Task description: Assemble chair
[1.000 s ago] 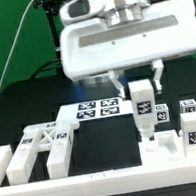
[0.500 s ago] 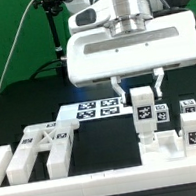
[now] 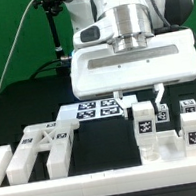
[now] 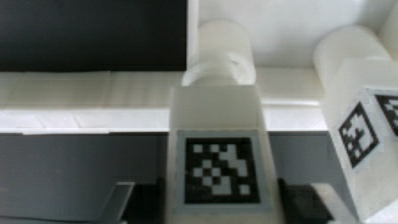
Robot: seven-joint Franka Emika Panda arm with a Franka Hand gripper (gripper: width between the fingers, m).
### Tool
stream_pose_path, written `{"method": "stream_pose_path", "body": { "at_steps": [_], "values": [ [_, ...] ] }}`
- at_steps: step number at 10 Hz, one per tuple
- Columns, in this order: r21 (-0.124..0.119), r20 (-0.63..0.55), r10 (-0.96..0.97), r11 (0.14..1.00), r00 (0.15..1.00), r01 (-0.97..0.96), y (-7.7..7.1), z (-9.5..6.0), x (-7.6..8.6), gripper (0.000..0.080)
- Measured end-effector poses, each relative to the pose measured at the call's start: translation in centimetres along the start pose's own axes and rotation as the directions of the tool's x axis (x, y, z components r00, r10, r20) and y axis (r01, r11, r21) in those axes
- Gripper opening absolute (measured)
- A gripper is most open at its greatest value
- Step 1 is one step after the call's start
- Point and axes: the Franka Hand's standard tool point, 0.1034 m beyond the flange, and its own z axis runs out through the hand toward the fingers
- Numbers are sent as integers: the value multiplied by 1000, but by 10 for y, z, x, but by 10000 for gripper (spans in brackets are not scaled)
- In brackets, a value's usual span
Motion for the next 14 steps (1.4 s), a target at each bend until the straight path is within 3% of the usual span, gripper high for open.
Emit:
{"method": "stream_pose_path", "body": {
  "at_steps": [4,11,12,13,14],
  "values": [
    [4,-10,-6,1000,1000,6,-7,8,5,285],
    [-11,-21,-10,1000,1000,9,-3,19,-5,286],
    [-11,-21,-10,1000,1000,9,-3,19,-6,369],
    [-11,-21,-10,1000,1000,9,-2,19,-6,369],
    [-11,-21,-10,1000,1000,9,-2,19,-6,504]
  ]
}}
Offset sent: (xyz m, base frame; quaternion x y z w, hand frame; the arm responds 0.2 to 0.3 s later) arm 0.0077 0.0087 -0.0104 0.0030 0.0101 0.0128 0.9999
